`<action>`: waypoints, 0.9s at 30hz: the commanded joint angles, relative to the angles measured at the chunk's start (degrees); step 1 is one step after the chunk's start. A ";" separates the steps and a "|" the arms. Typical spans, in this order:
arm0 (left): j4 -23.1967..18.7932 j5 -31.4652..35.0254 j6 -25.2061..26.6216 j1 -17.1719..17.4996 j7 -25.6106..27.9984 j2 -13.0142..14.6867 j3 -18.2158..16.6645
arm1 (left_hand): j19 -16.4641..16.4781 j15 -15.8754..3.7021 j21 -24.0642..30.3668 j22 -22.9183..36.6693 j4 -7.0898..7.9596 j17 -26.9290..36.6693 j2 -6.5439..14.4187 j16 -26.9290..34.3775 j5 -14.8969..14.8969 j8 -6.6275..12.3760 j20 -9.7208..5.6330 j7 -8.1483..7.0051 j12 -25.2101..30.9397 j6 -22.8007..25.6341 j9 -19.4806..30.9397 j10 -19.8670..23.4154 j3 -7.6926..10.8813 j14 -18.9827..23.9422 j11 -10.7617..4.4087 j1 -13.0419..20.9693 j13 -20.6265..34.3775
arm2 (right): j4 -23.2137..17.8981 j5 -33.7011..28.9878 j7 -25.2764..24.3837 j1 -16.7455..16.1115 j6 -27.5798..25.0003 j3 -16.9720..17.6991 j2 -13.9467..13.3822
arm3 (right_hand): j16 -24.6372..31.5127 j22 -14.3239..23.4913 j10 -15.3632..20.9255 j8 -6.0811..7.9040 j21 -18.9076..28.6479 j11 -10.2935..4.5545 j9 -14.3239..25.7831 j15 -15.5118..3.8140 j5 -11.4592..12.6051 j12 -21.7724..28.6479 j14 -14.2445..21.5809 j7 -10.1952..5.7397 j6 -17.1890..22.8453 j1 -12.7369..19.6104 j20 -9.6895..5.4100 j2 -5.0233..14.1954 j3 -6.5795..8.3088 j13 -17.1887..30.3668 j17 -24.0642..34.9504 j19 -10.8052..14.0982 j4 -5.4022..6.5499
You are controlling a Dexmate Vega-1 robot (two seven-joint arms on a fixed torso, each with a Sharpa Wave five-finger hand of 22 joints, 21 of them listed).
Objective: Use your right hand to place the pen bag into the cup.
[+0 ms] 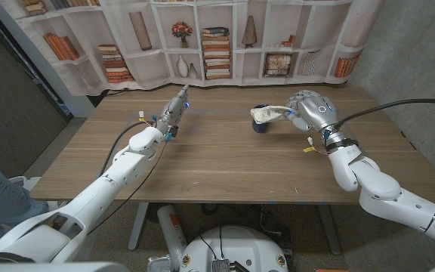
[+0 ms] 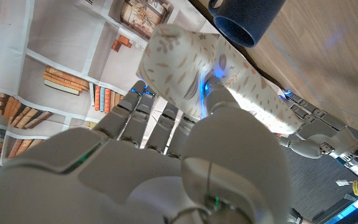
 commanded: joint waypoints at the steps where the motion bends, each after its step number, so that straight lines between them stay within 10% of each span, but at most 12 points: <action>1: -1.56 -0.01 0.58 0.98 0.73 0.70 -0.56 | -7.73 -0.28 0.23 0.08 0.19 0.20 0.04 0.38 -0.01 0.16 0.27 -0.09 0.29 0.02 0.35 -0.58 -0.28 -4.60 -0.08 0.83 0.25 | 1.16 -2.31 1.54 2.79 -0.56 -1.29 0.41 | -0.04 0.11 0.49 0.25 -0.13 -0.11 0.15 -7.77 -0.24 -0.18 0.41 -0.42 0.77 0.68 -3.51 0.12 0.08 0.17 0.29 0.26 0.36; 27: -2.27 -0.23 -0.02 2.34 0.83 1.11 -1.12 | -7.76 -0.26 0.22 0.08 0.18 0.21 0.14 0.37 -0.03 0.15 0.31 -0.08 0.27 0.06 0.35 -0.60 -0.48 -4.60 -0.05 0.95 0.25 | 3.70 -7.01 2.91 7.10 -2.66 -4.05 2.25 | 0.04 0.12 0.96 0.39 -0.22 -0.24 0.23 -7.87 -0.53 -0.49 0.67 -0.36 0.72 0.58 -3.61 0.24 0.19 0.20 0.33 0.17 0.55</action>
